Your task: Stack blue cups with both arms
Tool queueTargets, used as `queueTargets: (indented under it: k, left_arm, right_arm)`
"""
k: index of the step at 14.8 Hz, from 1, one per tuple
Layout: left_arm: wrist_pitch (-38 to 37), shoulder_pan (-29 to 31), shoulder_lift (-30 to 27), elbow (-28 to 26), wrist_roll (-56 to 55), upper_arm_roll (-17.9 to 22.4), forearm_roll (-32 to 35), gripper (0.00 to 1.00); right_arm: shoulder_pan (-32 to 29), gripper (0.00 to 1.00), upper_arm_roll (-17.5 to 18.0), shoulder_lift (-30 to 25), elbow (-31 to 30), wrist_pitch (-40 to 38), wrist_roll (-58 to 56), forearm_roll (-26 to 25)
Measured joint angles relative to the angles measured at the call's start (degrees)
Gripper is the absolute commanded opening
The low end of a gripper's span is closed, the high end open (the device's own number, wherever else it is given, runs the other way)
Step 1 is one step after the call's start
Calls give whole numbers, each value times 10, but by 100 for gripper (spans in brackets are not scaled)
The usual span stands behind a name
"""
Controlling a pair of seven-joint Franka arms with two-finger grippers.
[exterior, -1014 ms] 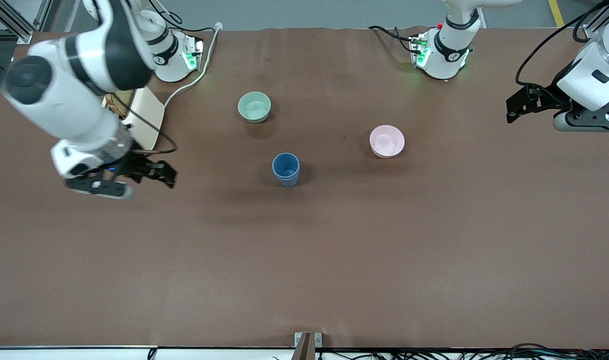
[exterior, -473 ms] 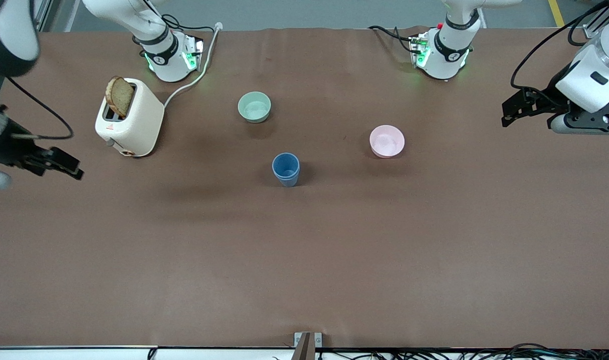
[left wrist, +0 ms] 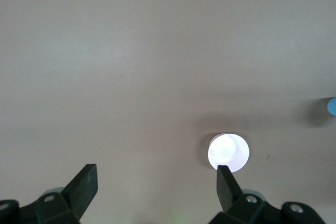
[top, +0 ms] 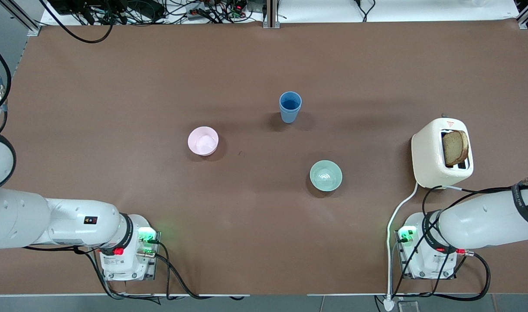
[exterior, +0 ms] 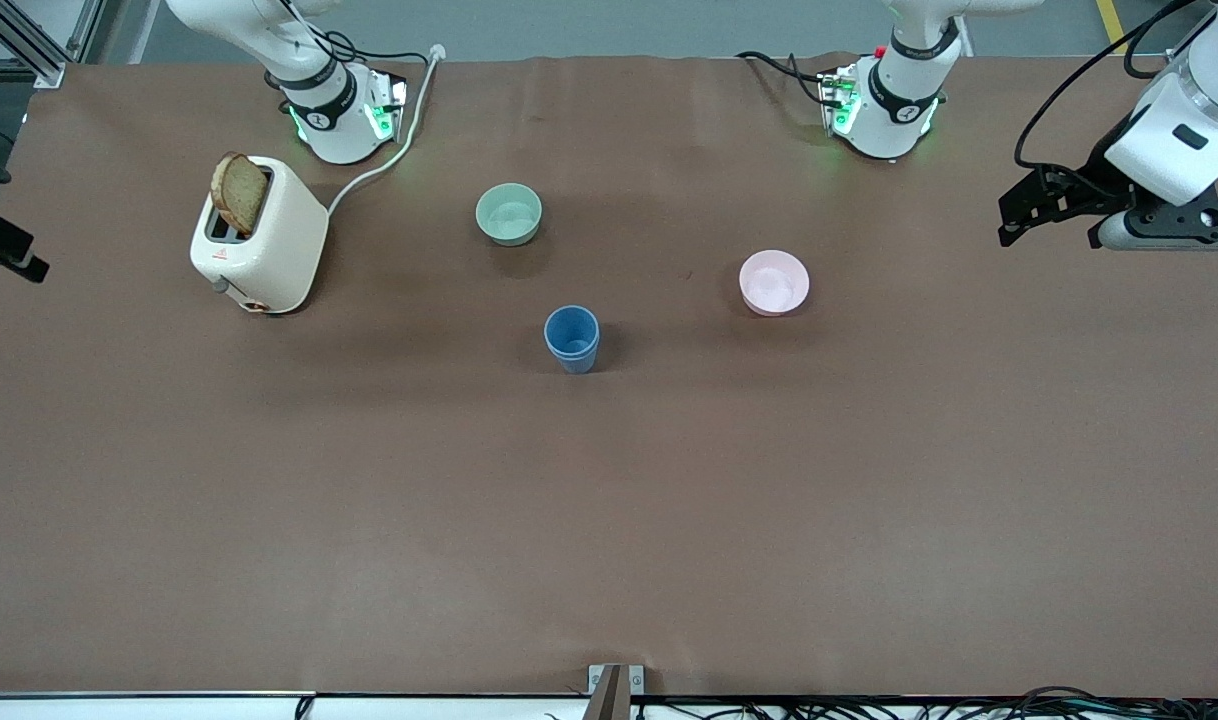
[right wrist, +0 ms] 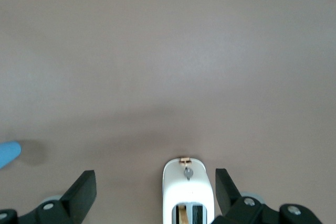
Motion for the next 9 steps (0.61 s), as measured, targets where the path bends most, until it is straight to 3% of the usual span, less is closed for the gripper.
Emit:
queueTargets:
  k: [2,4,9]
  left_arm:
    - [3,1,-1,1,0,0,0,100]
    - [3,2,1,6,0,1,0,100]
    - [3,2,6,13,1,1,0,100]
  right_arm:
    - [-52,100,64,-4,7,-21,0,-5]
    - [-82,100,99,-16,3,-32,0,-9]
    - [-101,100,108,-43,-25,-21,0,-12]
